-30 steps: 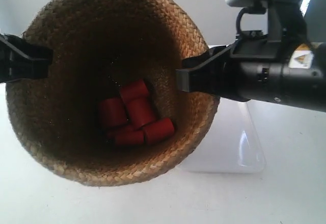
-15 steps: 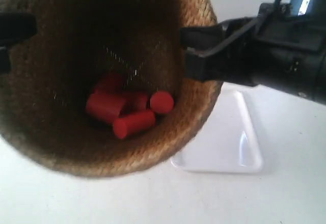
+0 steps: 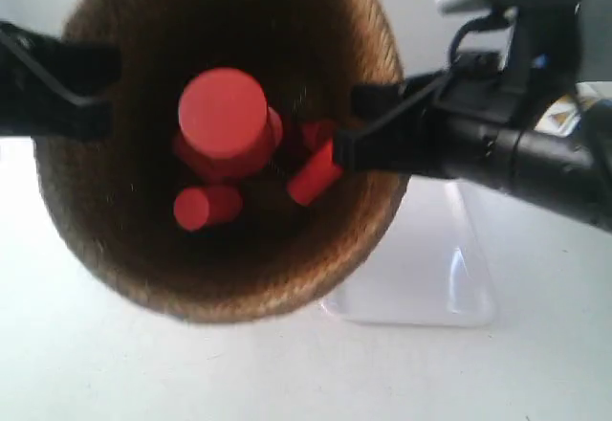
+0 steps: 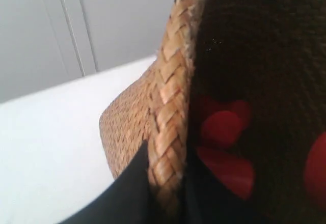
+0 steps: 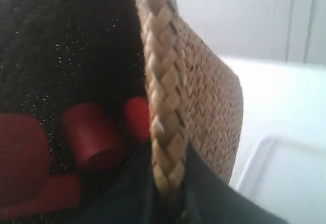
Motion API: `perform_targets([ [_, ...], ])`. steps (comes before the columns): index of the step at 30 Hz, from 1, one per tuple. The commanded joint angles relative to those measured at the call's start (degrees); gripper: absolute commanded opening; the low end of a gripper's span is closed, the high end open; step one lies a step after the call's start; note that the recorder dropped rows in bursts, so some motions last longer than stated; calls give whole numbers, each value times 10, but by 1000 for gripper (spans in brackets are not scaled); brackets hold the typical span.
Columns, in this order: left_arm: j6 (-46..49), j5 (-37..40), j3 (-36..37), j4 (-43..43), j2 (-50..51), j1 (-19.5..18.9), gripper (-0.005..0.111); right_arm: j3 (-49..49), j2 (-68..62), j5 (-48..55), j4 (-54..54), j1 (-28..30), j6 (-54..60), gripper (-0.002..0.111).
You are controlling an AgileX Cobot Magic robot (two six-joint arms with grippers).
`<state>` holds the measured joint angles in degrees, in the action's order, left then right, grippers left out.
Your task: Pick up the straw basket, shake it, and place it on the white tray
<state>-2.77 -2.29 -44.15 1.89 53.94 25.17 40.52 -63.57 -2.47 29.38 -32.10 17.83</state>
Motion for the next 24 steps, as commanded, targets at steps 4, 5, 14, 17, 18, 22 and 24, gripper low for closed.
perform_targets([
  [4, 61, -9, -1, 8, -67, 30, 0, 6, 89, -59, -12, -49, 28, 0],
  [5, 52, -22, 11, 18, -46, 23, 0, -9, 67, -87, -7, -43, 40, 0],
  [14, 36, 30, -46, 7, -100, 48, 0, 21, 79, 28, 37, -48, 23, 0],
  [17, 39, 30, -29, 7, -69, 29, 0, -12, 38, -47, 40, -30, 34, 0],
  [18, 33, 34, -23, 9, -51, 27, 0, -14, 16, -42, 48, -25, 33, 0],
  [22, 17, 69, -39, 8, -63, 47, 0, 25, 22, 88, 66, -37, 24, 0],
  [24, 46, 47, -32, 1, -79, 57, 0, 27, 50, 44, 32, -55, 35, 0],
])
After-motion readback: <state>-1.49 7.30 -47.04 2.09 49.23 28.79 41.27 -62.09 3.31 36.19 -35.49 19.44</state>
